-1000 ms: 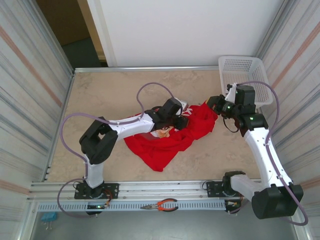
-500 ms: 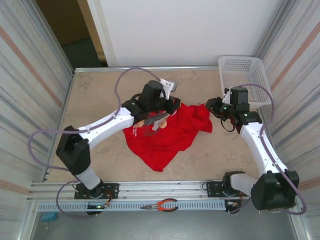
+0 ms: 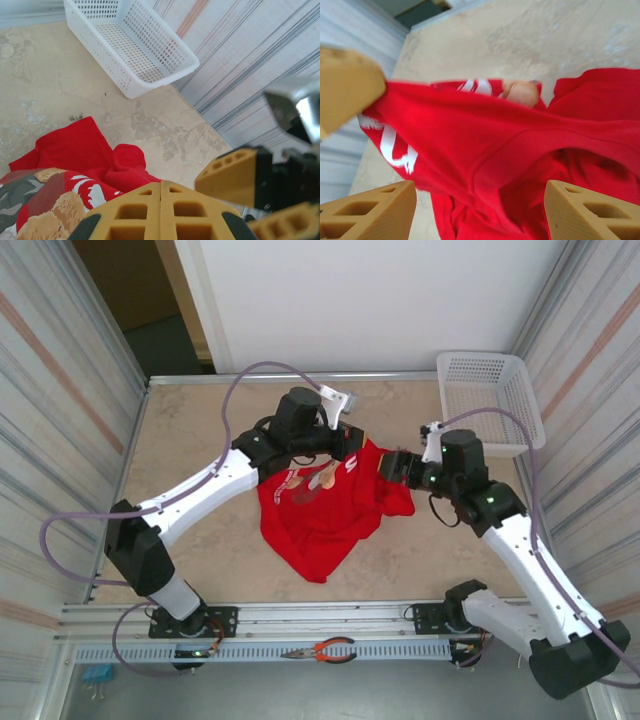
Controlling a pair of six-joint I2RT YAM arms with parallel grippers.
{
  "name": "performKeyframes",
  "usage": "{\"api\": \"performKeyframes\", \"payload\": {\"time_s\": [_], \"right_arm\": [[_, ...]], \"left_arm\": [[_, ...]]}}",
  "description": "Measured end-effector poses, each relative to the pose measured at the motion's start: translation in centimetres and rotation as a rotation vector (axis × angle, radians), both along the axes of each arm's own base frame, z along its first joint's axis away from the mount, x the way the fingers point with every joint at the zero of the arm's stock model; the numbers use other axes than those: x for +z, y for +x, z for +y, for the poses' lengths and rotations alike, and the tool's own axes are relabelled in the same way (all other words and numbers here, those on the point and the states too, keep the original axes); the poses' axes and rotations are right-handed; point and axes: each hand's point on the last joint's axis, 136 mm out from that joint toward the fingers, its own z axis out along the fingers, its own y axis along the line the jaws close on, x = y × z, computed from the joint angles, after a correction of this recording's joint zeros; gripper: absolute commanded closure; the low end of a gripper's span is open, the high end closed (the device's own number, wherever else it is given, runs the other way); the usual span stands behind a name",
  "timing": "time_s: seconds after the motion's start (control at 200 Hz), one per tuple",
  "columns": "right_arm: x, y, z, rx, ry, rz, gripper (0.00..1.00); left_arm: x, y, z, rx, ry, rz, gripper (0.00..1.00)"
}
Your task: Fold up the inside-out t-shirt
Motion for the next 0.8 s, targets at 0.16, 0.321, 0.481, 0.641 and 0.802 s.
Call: {"api": "performKeyframes", "payload": {"time_s": [0.16, 0.321, 0.481, 0.641, 0.802], "right_arm": [[-3.5, -0.6, 2.3, 0.047, -0.075, 0.042, 0.34], [-7.8, 1.1, 2.7, 0.015, -0.150, 0.110, 0.66], [-8.8, 2.6, 2.7, 0.032, -0.165, 0.142, 1.00], [-2.1, 3.7, 0.8, 0.047, -0.061, 0.035, 1.00], [6.4, 2.7, -1.1, 0.085, 0.097, -0.127, 1.00]], "left_arm": [[0.3, 0.0, 0.0, 0.006, -0.008, 0.012, 1.00], [0.6, -0.2, 0.0, 0.009, -0.020, 0.037, 1.00], [0.9, 0.3, 0.4, 0.024, -0.026, 0.046, 1.00], [0.1, 3.8, 3.6, 0.123, -0.007, 0.069, 1.00], [-1.4, 7.9, 5.4, 0.176, 0.000, 0.104, 0.65]]}}
